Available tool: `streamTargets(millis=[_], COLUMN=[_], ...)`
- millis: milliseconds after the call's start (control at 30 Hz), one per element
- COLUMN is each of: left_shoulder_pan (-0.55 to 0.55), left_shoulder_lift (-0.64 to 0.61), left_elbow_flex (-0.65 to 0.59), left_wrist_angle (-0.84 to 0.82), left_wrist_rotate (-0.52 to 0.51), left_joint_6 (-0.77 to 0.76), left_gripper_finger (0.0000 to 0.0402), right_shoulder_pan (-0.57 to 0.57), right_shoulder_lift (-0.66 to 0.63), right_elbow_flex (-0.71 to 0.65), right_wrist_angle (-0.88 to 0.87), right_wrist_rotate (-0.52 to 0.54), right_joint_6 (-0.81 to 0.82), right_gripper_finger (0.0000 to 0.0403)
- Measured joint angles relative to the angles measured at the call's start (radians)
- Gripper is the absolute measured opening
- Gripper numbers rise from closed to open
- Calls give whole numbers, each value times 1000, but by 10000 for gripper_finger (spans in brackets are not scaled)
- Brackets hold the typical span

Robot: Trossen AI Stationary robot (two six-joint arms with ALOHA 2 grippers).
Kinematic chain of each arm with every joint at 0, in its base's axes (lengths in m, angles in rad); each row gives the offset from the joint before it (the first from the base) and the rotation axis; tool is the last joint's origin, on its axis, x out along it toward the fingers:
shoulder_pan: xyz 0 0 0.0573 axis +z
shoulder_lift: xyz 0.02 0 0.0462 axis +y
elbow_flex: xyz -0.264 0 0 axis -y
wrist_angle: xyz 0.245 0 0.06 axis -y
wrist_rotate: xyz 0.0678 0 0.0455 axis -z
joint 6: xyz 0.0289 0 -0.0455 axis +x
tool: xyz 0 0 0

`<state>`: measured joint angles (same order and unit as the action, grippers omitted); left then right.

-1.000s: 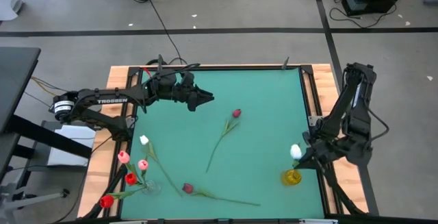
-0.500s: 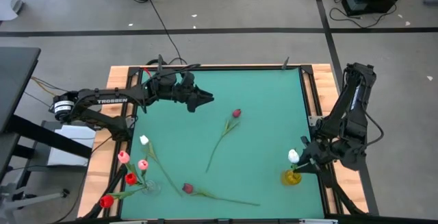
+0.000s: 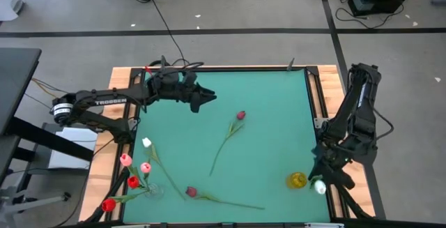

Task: Sort flowers into vase by color
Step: Put the top white tulip into the yellow transparent vase, then put the white flower into the yellow transparent vase

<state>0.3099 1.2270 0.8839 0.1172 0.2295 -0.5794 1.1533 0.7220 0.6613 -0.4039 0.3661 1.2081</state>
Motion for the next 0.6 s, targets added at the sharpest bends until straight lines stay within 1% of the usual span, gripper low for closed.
streamTargets(millis=[133,200,300,433,533,600], left_shoulder_pan=[0,0,0,0,-2,-12], left_shoulder_lift=[0,0,-1,0,-1,0], left_elbow_flex=[89,131,174,253,328,357], left_wrist_angle=[-197,-254,-304,-387,-549,-672], left_wrist_rotate=[0,-1,-9,-21,-76,-131], left_joint_6=[77,105,121,89,40,-8], left_gripper_finger=[159,158,158,157,157,157], right_shoulder_pan=[0,0,-1,0,0,0], right_shoulder_lift=[-31,-49,-78,-124,-161,-187], right_elbow_flex=[1,1,1,1,1,1], right_wrist_angle=[-4,-4,8,33,55,85], right_wrist_rotate=[33,57,54,5,-2,-1], right_joint_6=[-25,-39,-56,-62,-100,-138], right_gripper_finger=[199,199,199,199,199,199])
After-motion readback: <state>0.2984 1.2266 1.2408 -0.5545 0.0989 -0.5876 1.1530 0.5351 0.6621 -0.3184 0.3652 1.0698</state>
